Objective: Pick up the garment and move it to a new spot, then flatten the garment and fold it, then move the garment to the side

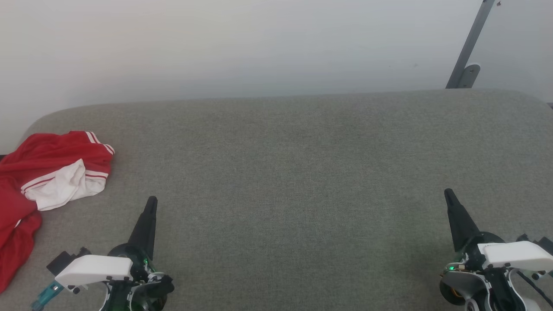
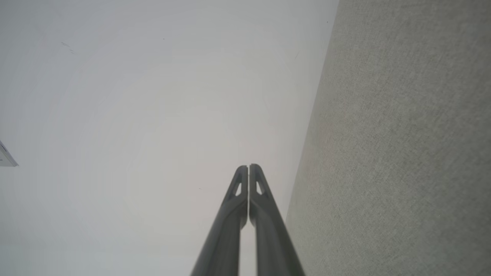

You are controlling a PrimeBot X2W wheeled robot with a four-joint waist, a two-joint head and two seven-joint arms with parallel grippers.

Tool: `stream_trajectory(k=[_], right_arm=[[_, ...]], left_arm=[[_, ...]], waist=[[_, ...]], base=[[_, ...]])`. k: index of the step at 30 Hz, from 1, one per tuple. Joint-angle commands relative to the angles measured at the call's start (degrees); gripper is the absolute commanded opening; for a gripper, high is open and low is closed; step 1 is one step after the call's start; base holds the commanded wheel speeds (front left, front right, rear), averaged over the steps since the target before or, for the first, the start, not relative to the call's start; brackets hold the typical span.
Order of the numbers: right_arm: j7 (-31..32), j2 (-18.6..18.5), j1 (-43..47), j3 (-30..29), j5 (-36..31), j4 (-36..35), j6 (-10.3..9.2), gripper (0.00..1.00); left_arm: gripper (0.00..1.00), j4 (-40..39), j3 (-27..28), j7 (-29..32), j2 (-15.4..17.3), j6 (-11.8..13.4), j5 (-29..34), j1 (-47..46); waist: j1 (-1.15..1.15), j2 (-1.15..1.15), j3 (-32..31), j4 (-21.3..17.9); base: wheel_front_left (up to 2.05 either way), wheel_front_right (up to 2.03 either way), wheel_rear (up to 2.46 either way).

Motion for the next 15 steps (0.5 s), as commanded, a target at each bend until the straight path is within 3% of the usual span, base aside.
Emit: stream_trajectory(k=[1, 3, 4, 15], right_arm=[[0.0, -0.1, -0.3, -0.1, 0.2, 0.1, 0.11, 0.0], [0.0, -0.1, -0.3, -0.1, 0.2, 0.1, 0.11, 0.0], [0.0, 0.0, 0.0, 0.0, 0.0, 0.0, 0.0, 1.0], [-1.2, 0.3, 1.5, 1.5, -0.7, 0.9, -0.01, 1.0]], left_arm=[[0.0, 0.0, 0.1, 0.1, 0.0, -0.2, -0.2, -0.6], [0.0, 0.0, 0.1, 0.1, 0.0, -0.2, -0.2, -0.6], [1.0, 0.0, 0.0, 0.0, 0.0, 0.0, 0.0, 0.0], [1.0, 0.5, -1.3, -1.6, -0.2, 0.4, 0.1, 1.8]], waist=[[0.0, 0.0, 0.0, 0.0], [0.0, 0.0, 0.0, 0.0], [0.0, 0.0, 0.0, 0.0], [0.0, 0.0, 0.0, -0.1]], base=[[0.0, 0.0, 0.0], [0.0, 0.0, 0.0], [0.0, 0.0, 0.0], [0.0, 0.0, 0.0]])
